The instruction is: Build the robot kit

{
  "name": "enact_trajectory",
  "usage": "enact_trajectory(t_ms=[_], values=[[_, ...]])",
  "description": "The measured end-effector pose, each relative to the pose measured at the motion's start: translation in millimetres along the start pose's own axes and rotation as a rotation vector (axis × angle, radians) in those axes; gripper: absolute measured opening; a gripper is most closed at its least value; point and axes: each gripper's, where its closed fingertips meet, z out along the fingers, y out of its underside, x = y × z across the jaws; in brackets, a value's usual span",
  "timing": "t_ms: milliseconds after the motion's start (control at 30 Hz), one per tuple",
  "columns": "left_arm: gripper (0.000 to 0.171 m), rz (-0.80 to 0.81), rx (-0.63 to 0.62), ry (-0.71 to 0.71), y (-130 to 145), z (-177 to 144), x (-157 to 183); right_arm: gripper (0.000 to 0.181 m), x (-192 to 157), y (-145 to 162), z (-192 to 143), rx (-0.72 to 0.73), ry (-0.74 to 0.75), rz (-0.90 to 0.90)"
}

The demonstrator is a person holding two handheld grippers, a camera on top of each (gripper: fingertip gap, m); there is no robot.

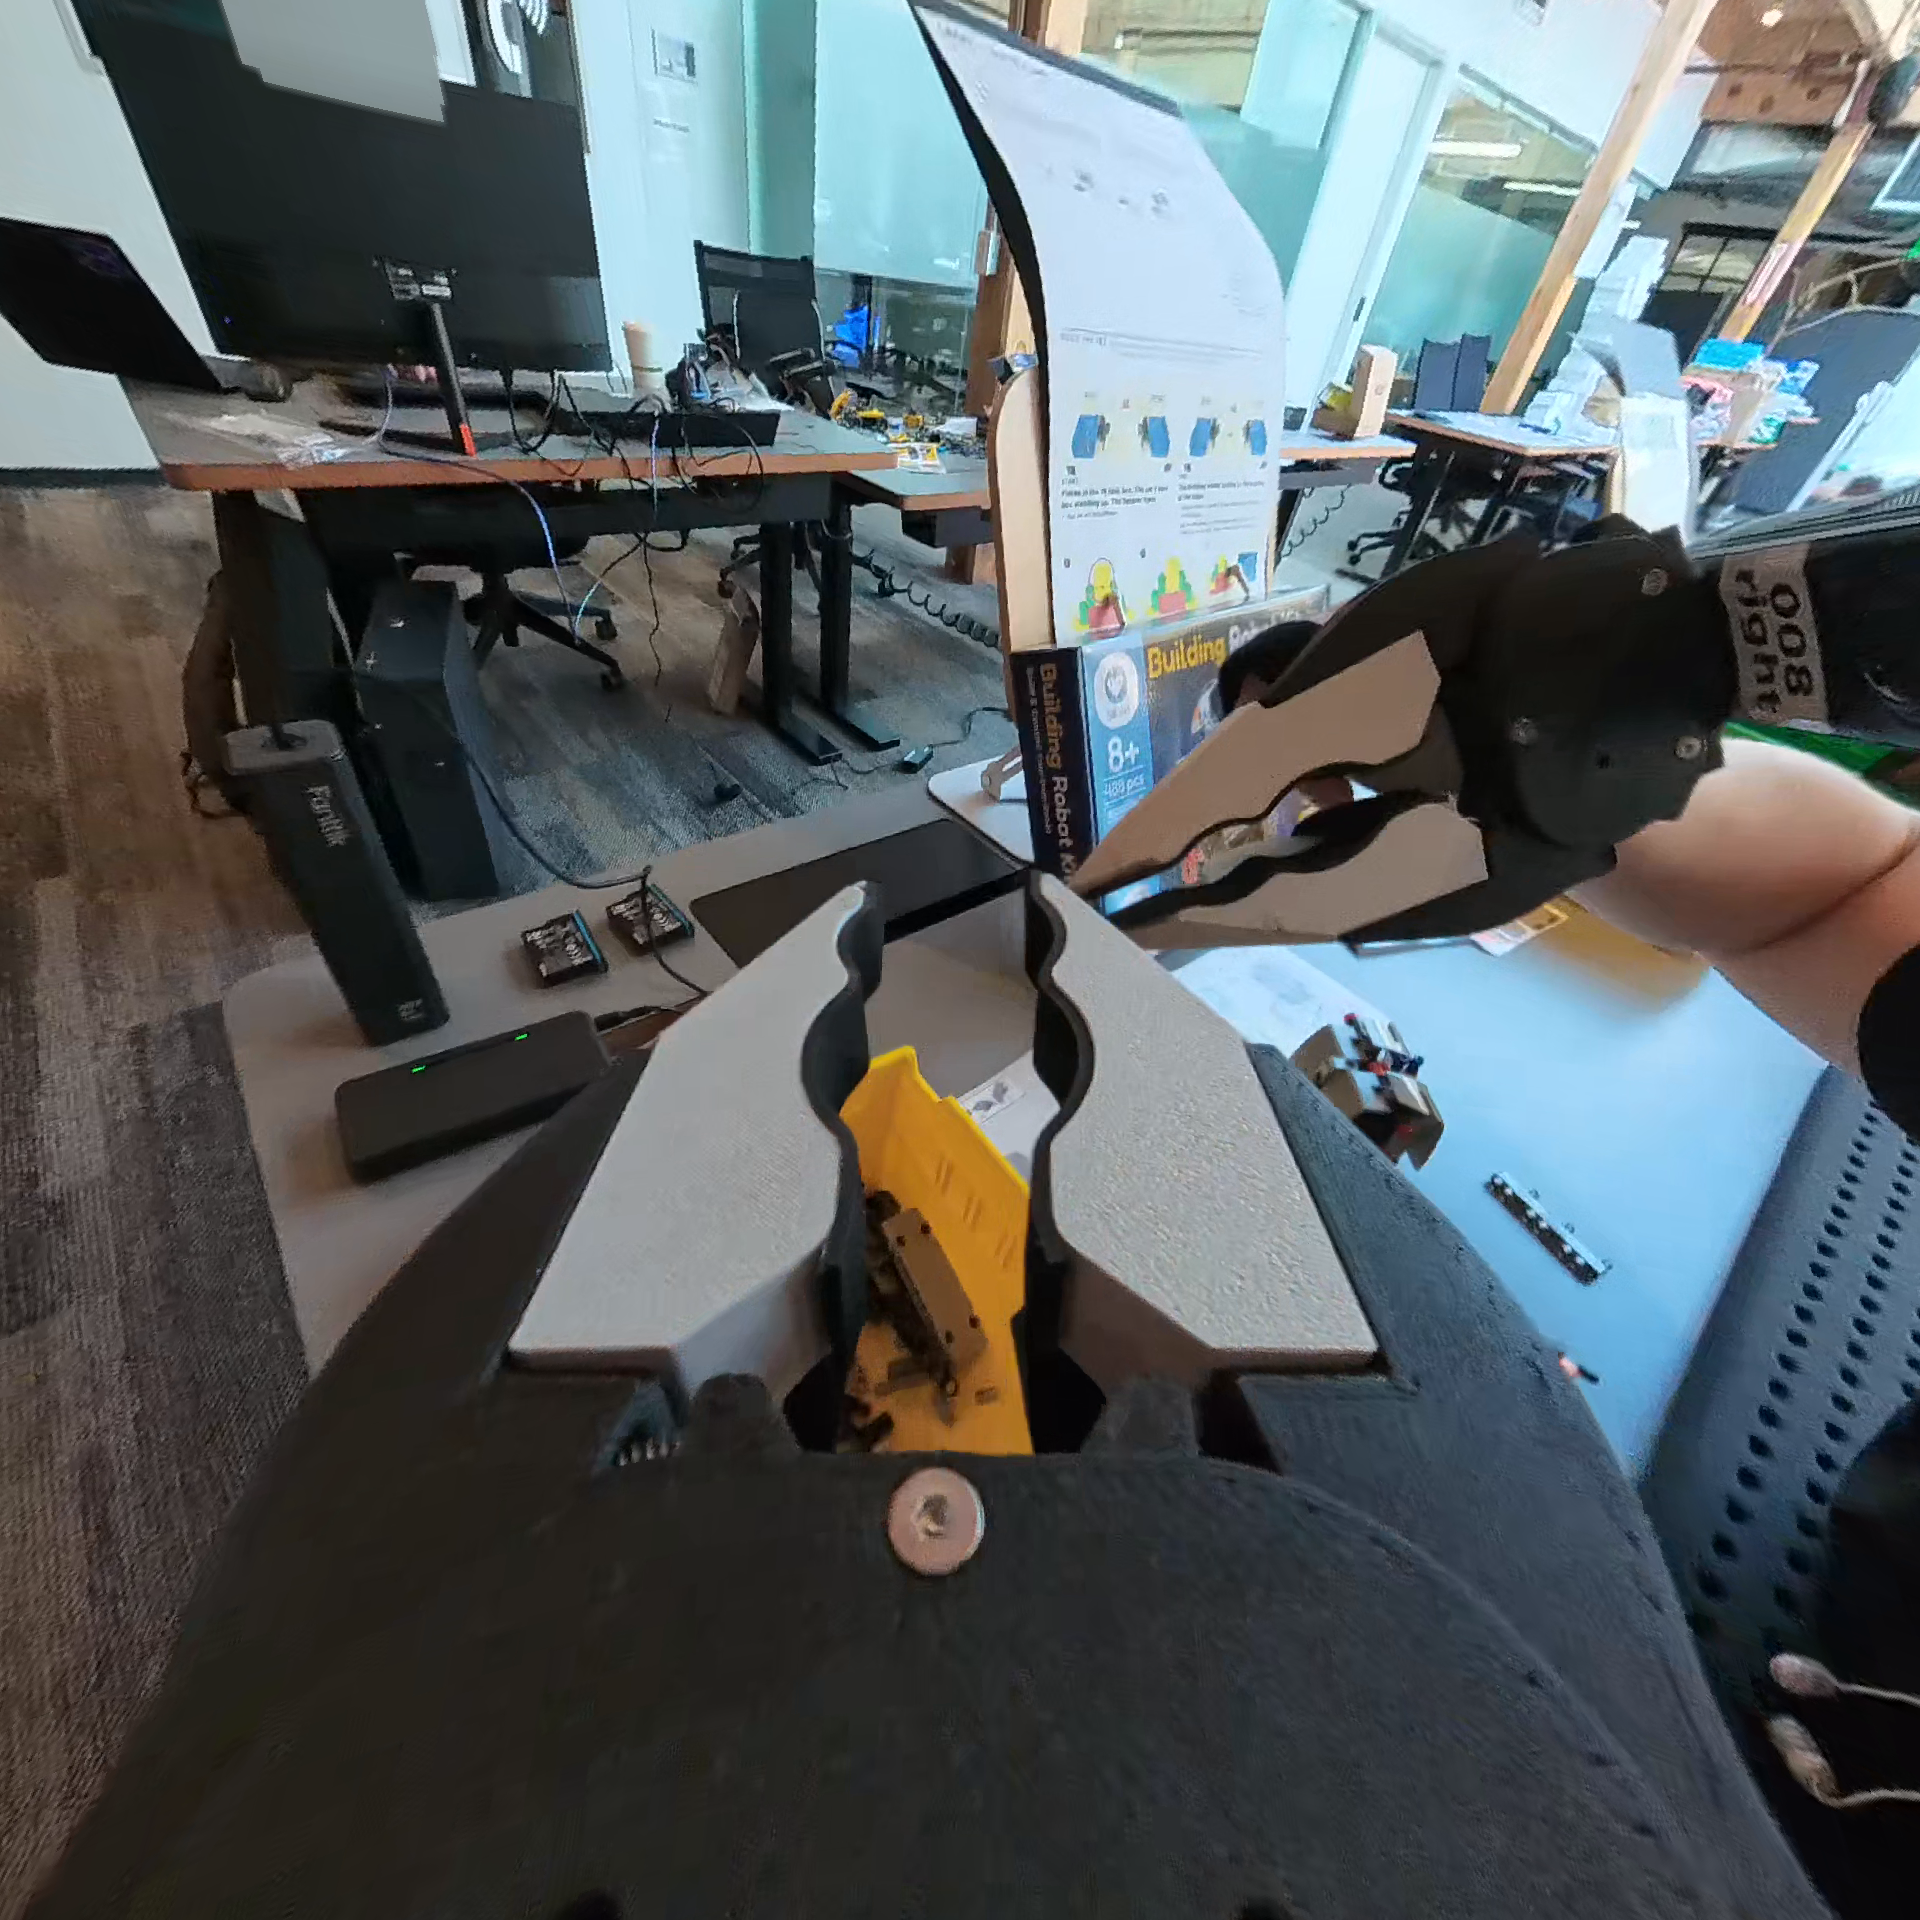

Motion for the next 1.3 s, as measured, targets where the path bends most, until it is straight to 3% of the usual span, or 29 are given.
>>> enact_trajectory(t_ms=[200,433,467,533,1033,1133,1200,1300], values=[[0.029,-0.022,-0.07,0.122,14,13,20,0.006,-2,-4,8,-0.017,0.0,-0.007],[0.025,0.04,-0.164,0.118,31,22,23,0.006,-1,-17,7,0.002,0.001,-0.008],[0.024,0.04,-0.161,0.124,31,22,23,0.007,-1,-16,7,-0.008,0.002,-0.009],[0.005,0.045,-0.16,0.154,31,21,27,0.006,-1,-16,7,-0.011,0.005,-0.019],[0.003,0.055,-0.156,0.157,29,19,26,0.007,2,-8,5,-0.014,0.027,-0.038],[0.003,0.076,-0.088,0.065,14,1,8,0.006,10,15,6,-0.086,0.069,-0.07],[0.002,0.039,-0.057,0.098,7,-16,8,0.006,7,17,3,-0.068,0.033,-0.006],[0.003,0.017,-0.259,0.163,43,-22,14,0.006,1,9,0,-0.027,-0.024,0.043]])
